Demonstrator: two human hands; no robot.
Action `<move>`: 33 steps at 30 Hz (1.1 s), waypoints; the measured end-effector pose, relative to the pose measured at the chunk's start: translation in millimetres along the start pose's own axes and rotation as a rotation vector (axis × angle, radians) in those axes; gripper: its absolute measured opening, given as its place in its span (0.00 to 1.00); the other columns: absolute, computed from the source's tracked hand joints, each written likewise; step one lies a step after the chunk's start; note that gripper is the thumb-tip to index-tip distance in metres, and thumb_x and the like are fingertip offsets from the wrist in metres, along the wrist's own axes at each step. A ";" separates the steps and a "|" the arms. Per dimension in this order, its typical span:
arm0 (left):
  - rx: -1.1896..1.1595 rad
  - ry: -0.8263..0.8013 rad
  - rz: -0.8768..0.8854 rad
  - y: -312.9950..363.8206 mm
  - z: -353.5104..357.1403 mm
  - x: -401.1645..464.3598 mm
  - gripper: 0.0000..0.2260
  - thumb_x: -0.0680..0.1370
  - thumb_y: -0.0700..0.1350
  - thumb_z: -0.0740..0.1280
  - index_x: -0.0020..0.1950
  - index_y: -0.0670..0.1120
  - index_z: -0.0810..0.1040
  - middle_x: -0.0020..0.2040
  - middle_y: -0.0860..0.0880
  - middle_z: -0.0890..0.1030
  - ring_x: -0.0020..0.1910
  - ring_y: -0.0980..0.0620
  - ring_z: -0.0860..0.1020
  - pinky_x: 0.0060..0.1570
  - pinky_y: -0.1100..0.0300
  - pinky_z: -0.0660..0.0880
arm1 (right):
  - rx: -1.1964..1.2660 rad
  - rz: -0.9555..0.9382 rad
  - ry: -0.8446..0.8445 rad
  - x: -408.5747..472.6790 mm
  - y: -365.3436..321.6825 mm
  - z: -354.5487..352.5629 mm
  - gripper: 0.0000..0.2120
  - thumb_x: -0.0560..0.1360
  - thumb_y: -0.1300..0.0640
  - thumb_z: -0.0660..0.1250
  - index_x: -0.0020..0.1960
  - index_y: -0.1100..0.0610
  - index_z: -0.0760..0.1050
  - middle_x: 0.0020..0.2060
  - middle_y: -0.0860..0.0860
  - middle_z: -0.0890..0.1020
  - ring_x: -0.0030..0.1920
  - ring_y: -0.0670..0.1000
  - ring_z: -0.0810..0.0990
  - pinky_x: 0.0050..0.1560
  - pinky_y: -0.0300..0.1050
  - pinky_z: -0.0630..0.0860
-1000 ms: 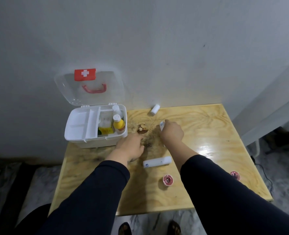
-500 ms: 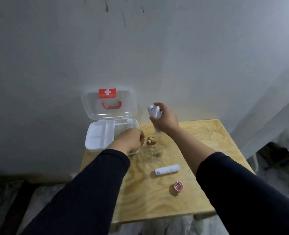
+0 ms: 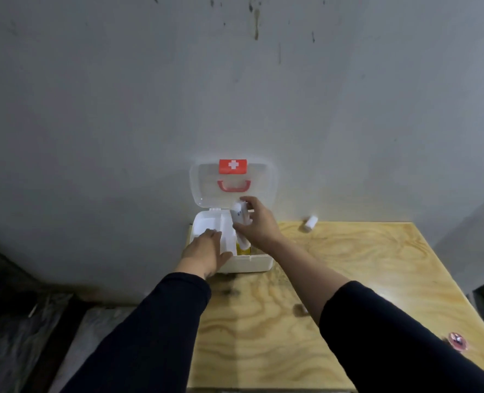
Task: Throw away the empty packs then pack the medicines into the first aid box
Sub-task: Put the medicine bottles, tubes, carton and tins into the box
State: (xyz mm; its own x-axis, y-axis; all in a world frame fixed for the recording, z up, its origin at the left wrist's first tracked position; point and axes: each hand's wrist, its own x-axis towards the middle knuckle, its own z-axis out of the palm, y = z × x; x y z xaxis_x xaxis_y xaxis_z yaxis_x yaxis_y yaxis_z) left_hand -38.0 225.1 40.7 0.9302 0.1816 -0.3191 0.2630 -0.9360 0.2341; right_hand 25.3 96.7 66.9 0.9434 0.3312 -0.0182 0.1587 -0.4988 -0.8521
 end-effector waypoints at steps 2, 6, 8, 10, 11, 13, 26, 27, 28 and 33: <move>0.005 0.002 0.017 -3.2 5.9 -0.1 0.26 0.81 0.56 0.60 0.74 0.43 0.63 0.73 0.44 0.67 0.69 0.43 0.69 0.63 0.50 0.71 | -0.026 0.023 -0.024 -2.1 8.4 10.5 0.26 0.72 0.59 0.70 0.68 0.54 0.67 0.62 0.52 0.77 0.61 0.54 0.77 0.60 0.46 0.75; -0.034 0.046 0.012 -4.3 12.3 -0.6 0.26 0.81 0.56 0.59 0.72 0.41 0.63 0.72 0.45 0.67 0.67 0.43 0.70 0.60 0.51 0.71 | -0.028 0.066 -0.046 -5.6 20.4 20.9 0.24 0.73 0.60 0.69 0.67 0.56 0.68 0.61 0.53 0.77 0.60 0.53 0.76 0.54 0.40 0.71; -0.055 0.045 0.007 -4.9 13.9 -0.3 0.27 0.81 0.57 0.60 0.74 0.42 0.62 0.73 0.46 0.66 0.68 0.42 0.69 0.63 0.50 0.70 | -0.053 0.081 -0.064 -6.2 24.8 24.1 0.24 0.73 0.60 0.68 0.67 0.56 0.67 0.61 0.53 0.76 0.60 0.53 0.76 0.53 0.41 0.71; -0.064 0.029 0.002 -5.0 14.1 -1.5 0.30 0.81 0.57 0.59 0.77 0.43 0.58 0.77 0.48 0.60 0.73 0.42 0.64 0.69 0.50 0.65 | -0.078 0.113 -0.079 -5.7 28.1 26.1 0.24 0.73 0.61 0.68 0.68 0.55 0.67 0.61 0.54 0.76 0.59 0.54 0.76 0.51 0.42 0.72; -0.060 0.030 0.004 -4.9 13.9 -2.2 0.31 0.81 0.57 0.59 0.78 0.44 0.56 0.79 0.49 0.58 0.75 0.43 0.61 0.71 0.51 0.62 | -0.090 0.133 -0.090 -5.6 29.9 26.9 0.25 0.73 0.62 0.68 0.68 0.54 0.66 0.62 0.55 0.76 0.59 0.54 0.76 0.50 0.42 0.72; -0.048 0.042 0.014 -4.3 13.4 -3.5 0.30 0.81 0.57 0.58 0.79 0.44 0.55 0.79 0.49 0.57 0.77 0.44 0.59 0.74 0.52 0.57 | -0.121 0.160 -0.115 -5.7 31.9 27.0 0.26 0.73 0.64 0.67 0.69 0.54 0.65 0.62 0.56 0.76 0.60 0.55 0.76 0.51 0.41 0.71; 0.163 0.035 0.068 3.2 1.4 -10.3 0.24 0.81 0.57 0.57 0.71 0.41 0.65 0.68 0.44 0.70 0.66 0.43 0.70 0.66 0.52 0.66 | -0.275 0.060 -0.115 -14.7 24.7 4.0 0.25 0.74 0.67 0.66 0.70 0.56 0.68 0.67 0.54 0.75 0.65 0.53 0.75 0.61 0.41 0.72; 0.166 0.036 0.079 3.3 1.3 -10.0 0.26 0.81 0.57 0.57 0.73 0.42 0.64 0.70 0.44 0.68 0.67 0.42 0.69 0.67 0.51 0.64 | -0.268 0.036 -0.083 -17.9 22.3 -3.9 0.24 0.74 0.67 0.67 0.69 0.56 0.70 0.66 0.54 0.76 0.65 0.52 0.75 0.61 0.40 0.72; 0.158 0.035 0.089 3.4 1.6 -9.5 0.28 0.81 0.58 0.56 0.75 0.42 0.61 0.73 0.44 0.66 0.69 0.42 0.68 0.69 0.51 0.63 | -0.264 0.013 -0.040 -21.9 20.8 -12.8 0.23 0.74 0.67 0.67 0.68 0.57 0.71 0.64 0.54 0.78 0.64 0.52 0.76 0.61 0.40 0.71; 0.104 0.032 0.131 5.0 5.6 -2.9 0.31 0.82 0.58 0.54 0.79 0.42 0.53 0.80 0.47 0.54 0.78 0.45 0.56 0.76 0.50 0.53 | -0.264 0.036 0.136 -59.8 53.3 -50.5 0.16 0.73 0.68 0.65 0.59 0.59 0.79 0.56 0.54 0.83 0.57 0.52 0.81 0.58 0.40 0.74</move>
State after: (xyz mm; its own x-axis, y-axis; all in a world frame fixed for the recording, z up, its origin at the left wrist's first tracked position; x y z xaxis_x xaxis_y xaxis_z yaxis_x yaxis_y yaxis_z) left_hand -40.8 218.1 37.7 0.9630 0.0640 -0.2619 0.1126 -0.9781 0.1750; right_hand -8.0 9.9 49.0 0.9774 0.2078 0.0393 0.1775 -0.7050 -0.6866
